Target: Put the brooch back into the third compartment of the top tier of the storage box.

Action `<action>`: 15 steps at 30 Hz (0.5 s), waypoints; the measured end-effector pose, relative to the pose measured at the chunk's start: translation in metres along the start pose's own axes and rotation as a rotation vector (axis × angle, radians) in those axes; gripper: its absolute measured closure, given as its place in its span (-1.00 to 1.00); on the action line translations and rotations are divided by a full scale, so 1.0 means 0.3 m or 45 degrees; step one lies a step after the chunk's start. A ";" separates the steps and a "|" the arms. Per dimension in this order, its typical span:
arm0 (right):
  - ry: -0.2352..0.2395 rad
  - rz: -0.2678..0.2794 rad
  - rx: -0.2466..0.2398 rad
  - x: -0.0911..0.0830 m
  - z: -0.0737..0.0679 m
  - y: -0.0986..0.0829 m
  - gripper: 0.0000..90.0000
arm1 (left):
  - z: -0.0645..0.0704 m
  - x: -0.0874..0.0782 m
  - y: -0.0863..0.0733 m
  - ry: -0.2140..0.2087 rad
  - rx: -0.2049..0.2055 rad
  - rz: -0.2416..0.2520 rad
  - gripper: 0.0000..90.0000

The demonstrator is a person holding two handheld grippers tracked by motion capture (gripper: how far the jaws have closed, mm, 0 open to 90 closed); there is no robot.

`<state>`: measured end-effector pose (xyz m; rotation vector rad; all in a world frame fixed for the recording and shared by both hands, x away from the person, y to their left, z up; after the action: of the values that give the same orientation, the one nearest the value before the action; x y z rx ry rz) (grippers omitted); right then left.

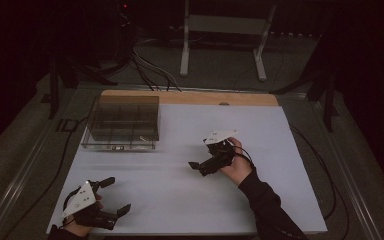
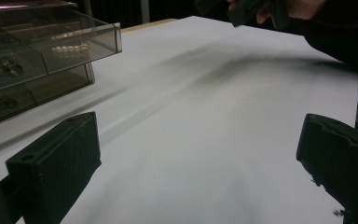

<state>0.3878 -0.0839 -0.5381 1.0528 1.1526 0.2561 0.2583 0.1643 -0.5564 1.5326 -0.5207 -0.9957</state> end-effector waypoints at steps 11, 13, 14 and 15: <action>-0.033 0.028 0.050 -0.060 0.031 -0.177 -1.00 | 0.001 0.001 -0.001 0.001 0.001 -0.002 -0.99; -0.049 0.022 0.050 -0.076 0.036 -0.206 -1.00 | 0.002 0.001 0.000 -0.001 0.002 -0.002 -0.99; -0.058 0.017 0.050 -0.084 0.038 -0.220 -1.00 | 0.002 0.001 -0.001 -0.001 0.002 -0.002 -0.99; -0.067 0.014 0.058 -0.092 0.041 -0.233 -1.00 | 0.002 0.001 -0.001 -0.001 0.001 -0.004 -0.99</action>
<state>0.3630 -0.1454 -0.5758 1.1001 1.1101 0.2099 0.2580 0.1638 -0.5569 1.5338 -0.5195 -0.9986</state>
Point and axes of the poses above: each handheld gripper's, and its own axes: x roughly forward along the jaws, y roughly out of its top, z roughly to its right, the point moved 10 cm from there along x, roughly forward along the jaws, and after that the axes turned 4 degrees about -y, right-handed, at the moved point
